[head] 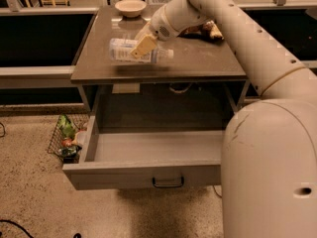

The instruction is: Place blue plastic bottle into top drawer

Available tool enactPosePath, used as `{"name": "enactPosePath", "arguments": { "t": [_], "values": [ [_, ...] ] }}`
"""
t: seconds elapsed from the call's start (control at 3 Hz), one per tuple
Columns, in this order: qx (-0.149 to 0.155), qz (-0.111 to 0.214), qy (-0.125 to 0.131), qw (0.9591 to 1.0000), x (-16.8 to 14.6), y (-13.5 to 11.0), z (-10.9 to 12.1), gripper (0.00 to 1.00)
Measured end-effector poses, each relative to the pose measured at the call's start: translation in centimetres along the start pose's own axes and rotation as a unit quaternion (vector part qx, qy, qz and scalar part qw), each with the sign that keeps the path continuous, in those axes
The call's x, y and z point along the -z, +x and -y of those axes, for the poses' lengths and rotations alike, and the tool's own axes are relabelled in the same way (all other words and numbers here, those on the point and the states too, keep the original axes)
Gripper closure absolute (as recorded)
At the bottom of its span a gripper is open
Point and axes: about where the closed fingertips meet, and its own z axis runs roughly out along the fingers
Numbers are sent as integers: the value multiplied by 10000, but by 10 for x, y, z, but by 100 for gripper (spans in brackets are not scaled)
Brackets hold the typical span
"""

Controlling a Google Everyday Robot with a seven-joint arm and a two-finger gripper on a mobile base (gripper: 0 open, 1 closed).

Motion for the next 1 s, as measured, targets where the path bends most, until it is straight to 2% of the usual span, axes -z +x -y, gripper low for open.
{"name": "enactPosePath", "arguments": {
  "t": [0.33,0.67,1.0],
  "values": [
    [165,-145,-204,9995,-6,-2,-13,100],
    [206,-193,-96,9996,18,-17,-34,100],
    [21,-182,140,9997,50,-31,-75,100]
  ]
}}
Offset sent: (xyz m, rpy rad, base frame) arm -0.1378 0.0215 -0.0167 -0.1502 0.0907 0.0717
